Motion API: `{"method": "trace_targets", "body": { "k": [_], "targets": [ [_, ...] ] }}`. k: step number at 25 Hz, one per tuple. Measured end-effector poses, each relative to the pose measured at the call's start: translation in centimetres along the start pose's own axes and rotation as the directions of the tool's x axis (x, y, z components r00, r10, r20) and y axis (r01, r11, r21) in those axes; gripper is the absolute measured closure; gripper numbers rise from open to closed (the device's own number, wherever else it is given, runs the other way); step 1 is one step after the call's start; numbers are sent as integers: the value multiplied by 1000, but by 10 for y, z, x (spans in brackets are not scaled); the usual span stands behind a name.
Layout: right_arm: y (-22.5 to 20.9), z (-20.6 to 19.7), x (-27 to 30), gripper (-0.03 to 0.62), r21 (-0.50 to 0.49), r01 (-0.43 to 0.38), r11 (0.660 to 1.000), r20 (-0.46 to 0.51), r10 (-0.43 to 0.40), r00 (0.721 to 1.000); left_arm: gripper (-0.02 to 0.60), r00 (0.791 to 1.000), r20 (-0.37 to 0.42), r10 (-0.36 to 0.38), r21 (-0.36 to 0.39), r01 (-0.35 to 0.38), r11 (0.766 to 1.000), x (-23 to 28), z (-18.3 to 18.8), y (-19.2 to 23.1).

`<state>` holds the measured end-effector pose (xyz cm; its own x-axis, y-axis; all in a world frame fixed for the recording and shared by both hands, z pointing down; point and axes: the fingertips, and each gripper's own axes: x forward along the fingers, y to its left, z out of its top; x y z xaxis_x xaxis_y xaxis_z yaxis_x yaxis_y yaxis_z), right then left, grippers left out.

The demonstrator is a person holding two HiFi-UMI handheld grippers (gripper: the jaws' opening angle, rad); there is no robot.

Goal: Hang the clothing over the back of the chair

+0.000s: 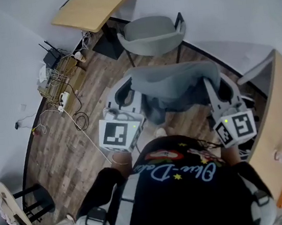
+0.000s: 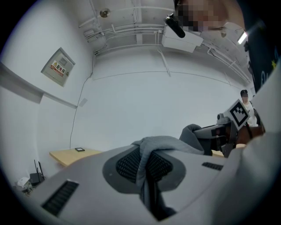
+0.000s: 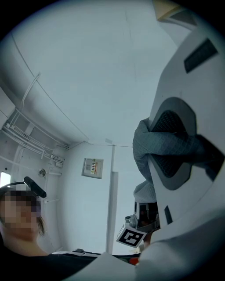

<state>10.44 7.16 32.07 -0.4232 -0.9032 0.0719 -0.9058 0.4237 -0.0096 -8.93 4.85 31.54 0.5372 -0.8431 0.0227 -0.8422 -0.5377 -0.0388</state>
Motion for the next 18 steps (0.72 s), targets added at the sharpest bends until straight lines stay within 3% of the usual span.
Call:
{"method": "trace_targets", "body": {
  "k": [12, 18],
  "targets": [
    [33, -3, 74, 507, -9, -92, 996, -17, 92, 996, 558, 997, 3, 81, -18, -81, 997, -2, -9, 68],
    [47, 1, 122, 507, -8, -183, 983, -33, 183, 983, 558, 984, -72, 162, -16, -164, 986, -6, -25, 107]
  ]
}}
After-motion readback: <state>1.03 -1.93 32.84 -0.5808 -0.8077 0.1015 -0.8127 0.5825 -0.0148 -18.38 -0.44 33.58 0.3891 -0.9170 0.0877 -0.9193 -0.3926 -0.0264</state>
